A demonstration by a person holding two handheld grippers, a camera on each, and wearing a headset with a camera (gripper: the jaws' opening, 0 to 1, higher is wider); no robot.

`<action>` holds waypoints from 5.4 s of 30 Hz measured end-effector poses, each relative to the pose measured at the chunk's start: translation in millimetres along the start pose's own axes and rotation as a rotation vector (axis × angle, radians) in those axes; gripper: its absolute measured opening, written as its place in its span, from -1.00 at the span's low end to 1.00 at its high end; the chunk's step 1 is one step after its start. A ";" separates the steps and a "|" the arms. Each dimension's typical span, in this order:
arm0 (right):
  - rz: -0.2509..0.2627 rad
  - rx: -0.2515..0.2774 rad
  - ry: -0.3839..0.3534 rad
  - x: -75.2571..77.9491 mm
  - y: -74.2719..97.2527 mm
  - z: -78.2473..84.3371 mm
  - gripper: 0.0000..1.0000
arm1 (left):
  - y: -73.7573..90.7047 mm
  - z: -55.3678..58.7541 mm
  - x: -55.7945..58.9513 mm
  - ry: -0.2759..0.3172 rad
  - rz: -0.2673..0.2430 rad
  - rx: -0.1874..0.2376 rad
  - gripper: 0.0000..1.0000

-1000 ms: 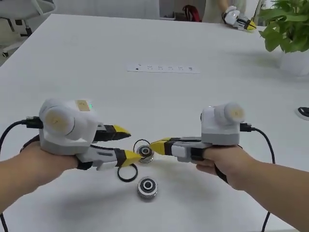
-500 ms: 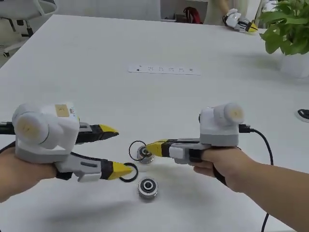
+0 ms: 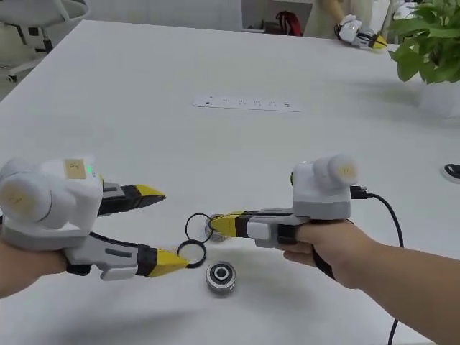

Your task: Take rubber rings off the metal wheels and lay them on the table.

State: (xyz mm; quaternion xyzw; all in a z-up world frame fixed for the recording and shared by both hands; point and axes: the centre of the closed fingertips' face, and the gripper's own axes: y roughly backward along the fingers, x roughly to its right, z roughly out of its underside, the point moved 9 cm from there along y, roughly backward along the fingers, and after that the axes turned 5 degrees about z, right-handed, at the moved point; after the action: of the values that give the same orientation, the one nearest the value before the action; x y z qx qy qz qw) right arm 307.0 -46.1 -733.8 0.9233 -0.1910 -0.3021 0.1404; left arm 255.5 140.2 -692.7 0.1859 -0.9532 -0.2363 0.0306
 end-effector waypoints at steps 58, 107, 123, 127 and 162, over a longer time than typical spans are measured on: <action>0.026 -0.109 -0.007 2.7 -16.6 24.9 -0.92 | 10.7 14.1 -1.6 0.035 -0.030 -0.028 0.32; 0.084 0.008 0.329 -24.8 65.1 -14.9 0.09 | 35.0 -16.1 -0.4 0.033 -0.059 0.033 0.49; 0.142 -0.022 0.454 -34.9 94.6 -1.6 0.54 | 42.0 -17.6 12.1 0.048 -0.077 0.052 0.63; 0.160 -0.029 0.473 -37.0 100.9 4.1 0.59 | 45.3 -16.4 15.3 0.048 -0.089 0.055 0.65; 0.230 -0.043 0.436 -30.1 121.4 25.5 0.74 | 60.2 -0.5 21.0 0.081 -0.152 0.036 0.80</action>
State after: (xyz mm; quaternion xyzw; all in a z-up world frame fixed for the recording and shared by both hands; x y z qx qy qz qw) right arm 236.4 -144.4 -692.9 0.9357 -0.2534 -0.0819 0.2315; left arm 215.6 181.5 -665.0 0.2674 -0.9386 -0.2129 0.0478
